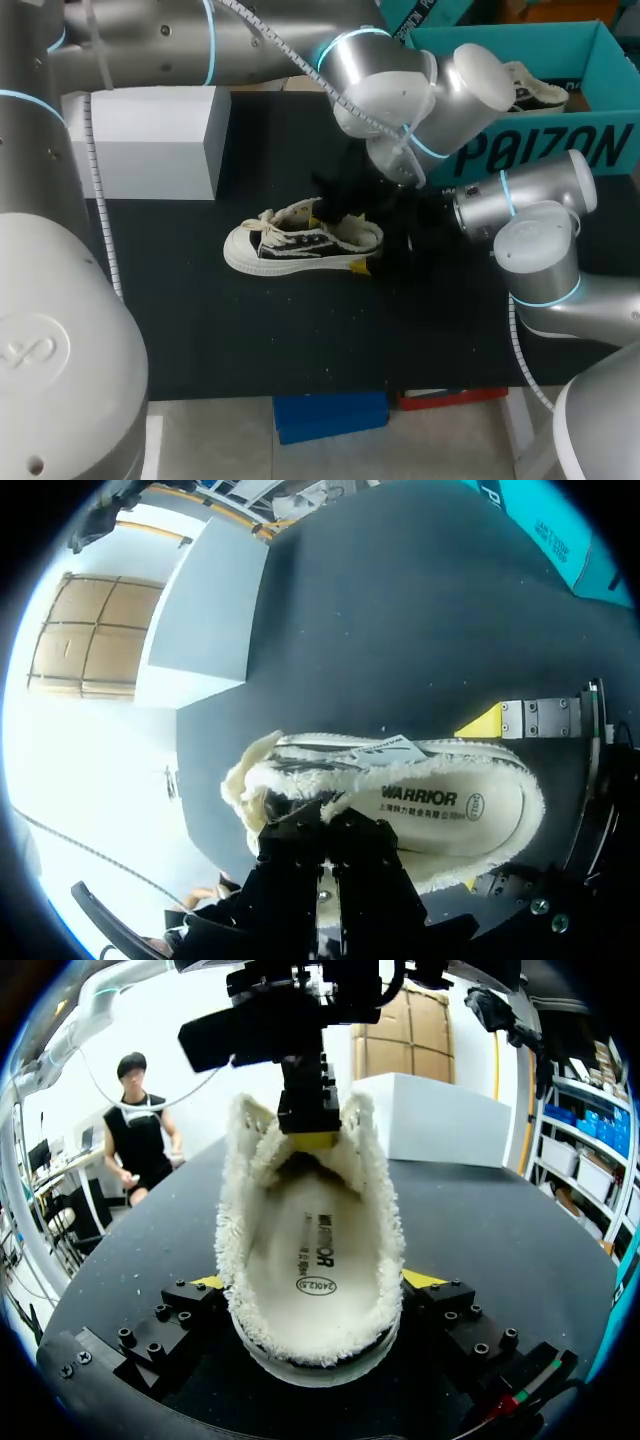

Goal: Take the shoe out of the shoebox, open the shoe tongue, remove and reinsert the insole, then place the shoe into the shoebox

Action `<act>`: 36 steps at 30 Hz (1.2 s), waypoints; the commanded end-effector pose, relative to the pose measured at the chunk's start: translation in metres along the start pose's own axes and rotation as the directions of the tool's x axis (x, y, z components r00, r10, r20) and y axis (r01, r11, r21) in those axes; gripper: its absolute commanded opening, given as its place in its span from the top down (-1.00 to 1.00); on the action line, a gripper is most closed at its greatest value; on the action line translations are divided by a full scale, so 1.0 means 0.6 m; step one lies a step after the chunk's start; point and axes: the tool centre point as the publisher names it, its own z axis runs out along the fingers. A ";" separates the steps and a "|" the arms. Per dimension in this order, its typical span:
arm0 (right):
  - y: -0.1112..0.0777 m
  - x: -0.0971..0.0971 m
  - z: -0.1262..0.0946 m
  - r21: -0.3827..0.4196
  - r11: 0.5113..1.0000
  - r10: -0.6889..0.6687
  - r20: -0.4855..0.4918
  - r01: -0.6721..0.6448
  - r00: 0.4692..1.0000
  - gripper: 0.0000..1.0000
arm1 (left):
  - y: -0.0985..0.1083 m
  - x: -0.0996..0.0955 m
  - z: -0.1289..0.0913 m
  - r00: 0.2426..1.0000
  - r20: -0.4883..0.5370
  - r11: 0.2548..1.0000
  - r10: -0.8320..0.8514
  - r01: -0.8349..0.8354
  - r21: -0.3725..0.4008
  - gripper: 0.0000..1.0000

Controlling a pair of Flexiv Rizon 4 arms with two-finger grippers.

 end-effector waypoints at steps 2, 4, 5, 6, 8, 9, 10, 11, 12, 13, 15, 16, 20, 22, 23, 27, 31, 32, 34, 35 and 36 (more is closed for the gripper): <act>-0.004 -0.002 0.005 0.000 1.000 0.001 0.002 -0.001 1.000 1.00 | -0.001 -0.026 -0.019 0.998 -0.055 1.000 -0.011 0.012 0.015 1.00; -0.004 -0.002 0.005 0.000 1.000 0.001 0.002 -0.001 1.000 1.00 | -0.002 -0.034 -0.025 0.997 -0.070 1.000 -0.018 0.019 0.016 1.00; -0.004 -0.002 0.005 0.000 1.000 0.001 0.002 -0.001 1.000 1.00 | -0.003 -0.039 -0.027 0.997 -0.078 1.000 -0.024 0.025 0.014 1.00; -0.004 -0.002 0.005 0.000 1.000 0.001 0.002 -0.001 1.000 1.00 | -0.004 -0.045 -0.028 0.996 -0.084 0.999 -0.029 0.030 0.014 1.00; -0.004 -0.002 0.005 0.000 1.000 0.001 0.002 -0.001 1.000 1.00 | -0.004 -0.057 -0.032 0.994 -0.100 0.999 -0.037 0.039 0.013 1.00; -0.004 -0.002 0.005 0.000 1.000 0.001 0.002 -0.001 1.000 1.00 | -0.004 -0.064 -0.033 0.994 -0.104 0.999 -0.041 0.043 0.015 1.00; -0.004 -0.002 0.005 0.000 1.000 0.001 0.002 -0.001 1.000 1.00 | -0.004 -0.071 -0.033 0.993 -0.109 0.999 -0.045 0.047 0.017 1.00; -0.004 -0.002 0.005 0.000 1.000 0.001 0.002 -0.001 1.000 1.00 | -0.005 -0.079 -0.033 0.992 -0.113 0.998 -0.052 0.054 0.017 1.00; -0.004 -0.002 0.005 0.000 1.000 0.001 0.002 -0.001 1.000 1.00 | -0.005 -0.086 -0.032 0.992 -0.116 0.998 -0.056 0.058 0.018 1.00; -0.004 -0.002 0.005 0.000 1.000 0.001 0.002 -0.001 1.000 1.00 | -0.005 -0.094 -0.031 0.991 -0.117 0.998 -0.061 0.064 0.023 1.00; -0.004 -0.002 0.005 0.000 1.000 0.001 0.002 -0.001 1.000 1.00 | -0.006 -0.109 -0.027 0.990 -0.121 0.997 -0.073 0.076 0.023 1.00; -0.004 -0.002 0.005 0.000 1.000 0.001 0.002 -0.001 1.000 1.00 | -0.006 -0.116 -0.024 0.990 -0.121 0.997 -0.076 0.080 0.024 1.00; -0.004 -0.002 0.005 0.000 1.000 0.001 0.002 -0.001 1.000 1.00 | -0.003 -0.136 -0.009 0.989 -0.136 0.997 -0.062 0.066 0.025 1.00; -0.004 -0.002 0.005 0.000 1.000 0.001 0.002 -0.001 1.000 1.00 | 0.001 -0.144 -0.004 0.989 -0.137 0.998 -0.055 0.059 0.024 -1.00; -0.004 -0.002 0.005 0.000 1.000 0.001 0.002 -0.001 1.000 1.00 | 0.002 -0.150 -0.002 0.988 -0.147 0.998 -0.052 0.056 0.025 -1.00; -0.004 -0.002 0.005 0.000 1.000 0.001 0.002 -0.001 1.000 1.00 | 0.004 -0.171 0.005 0.986 -0.153 0.998 -0.061 0.064 0.017 -1.00; -0.004 -0.002 0.005 0.000 1.000 0.001 0.002 -0.001 1.000 1.00 | 0.007 -0.190 0.013 0.984 -0.159 0.997 -0.073 0.076 0.010 -1.00; -0.004 -0.002 0.005 0.000 1.000 0.001 0.002 -0.001 1.000 1.00 | 0.007 -0.194 0.015 0.984 -0.161 0.997 -0.075 0.078 0.008 -1.00; -0.004 -0.002 0.005 0.000 1.000 0.001 0.002 -0.001 1.000 1.00 | 0.009 -0.203 0.019 0.984 -0.160 0.997 -0.082 0.083 -0.001 -1.00; -0.004 -0.002 0.005 0.000 1.000 0.001 0.002 -0.001 1.000 1.00 | 0.011 -0.207 0.020 0.984 -0.161 0.997 -0.082 0.082 -0.003 -1.00; -0.004 -0.002 0.005 0.000 1.000 0.001 0.002 -0.001 1.000 1.00 | 0.012 -0.209 0.021 0.983 -0.161 0.997 -0.083 0.082 -0.008 -1.00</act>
